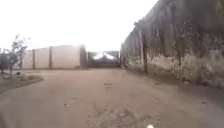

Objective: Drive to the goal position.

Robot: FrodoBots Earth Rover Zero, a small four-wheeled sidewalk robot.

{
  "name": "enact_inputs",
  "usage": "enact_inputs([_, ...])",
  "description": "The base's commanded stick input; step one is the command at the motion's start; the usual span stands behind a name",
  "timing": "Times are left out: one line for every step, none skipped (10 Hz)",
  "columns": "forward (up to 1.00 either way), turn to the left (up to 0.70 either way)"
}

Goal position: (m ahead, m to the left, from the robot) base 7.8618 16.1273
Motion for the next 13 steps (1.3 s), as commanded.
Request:
enact_inputs([0.70, 0.00])
enact_inputs([0.70, 0.00])
enact_inputs([0.70, 0.00])
enact_inputs([0.70, 0.00])
enact_inputs([0.70, 0.00])
enact_inputs([0.70, 0.00])
enact_inputs([0.70, 0.02])
enact_inputs([0.70, 0.02])
enact_inputs([0.70, 0.02])
enact_inputs([0.70, 0.03])
enact_inputs([0.70, 0.26])
enact_inputs([0.70, 0.33])
enact_inputs([0.70, 0.17])
